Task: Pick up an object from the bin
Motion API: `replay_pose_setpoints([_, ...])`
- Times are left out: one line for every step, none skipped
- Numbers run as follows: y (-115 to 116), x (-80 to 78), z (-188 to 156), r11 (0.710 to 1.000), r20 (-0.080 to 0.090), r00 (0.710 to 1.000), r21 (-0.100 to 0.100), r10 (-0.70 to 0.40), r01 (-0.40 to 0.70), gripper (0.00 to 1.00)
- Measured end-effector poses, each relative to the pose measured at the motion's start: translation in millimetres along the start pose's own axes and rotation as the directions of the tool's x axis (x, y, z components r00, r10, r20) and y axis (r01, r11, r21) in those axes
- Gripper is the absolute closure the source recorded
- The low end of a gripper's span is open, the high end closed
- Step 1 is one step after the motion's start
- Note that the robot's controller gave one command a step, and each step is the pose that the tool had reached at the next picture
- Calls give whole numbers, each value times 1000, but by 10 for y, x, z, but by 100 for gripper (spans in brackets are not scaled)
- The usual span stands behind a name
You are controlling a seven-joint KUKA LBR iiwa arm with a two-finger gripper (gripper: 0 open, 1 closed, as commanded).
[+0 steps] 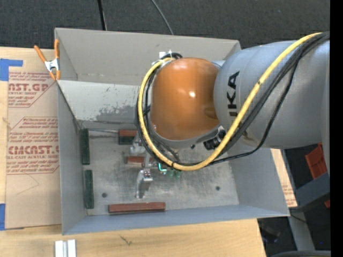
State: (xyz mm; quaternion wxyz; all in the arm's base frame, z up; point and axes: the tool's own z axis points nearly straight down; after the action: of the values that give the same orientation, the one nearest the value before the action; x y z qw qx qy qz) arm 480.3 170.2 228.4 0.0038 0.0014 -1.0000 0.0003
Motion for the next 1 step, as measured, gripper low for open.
replay_pose_setpoints([-9,-19,-41,1000,8,1000,-2,2,-2,0])
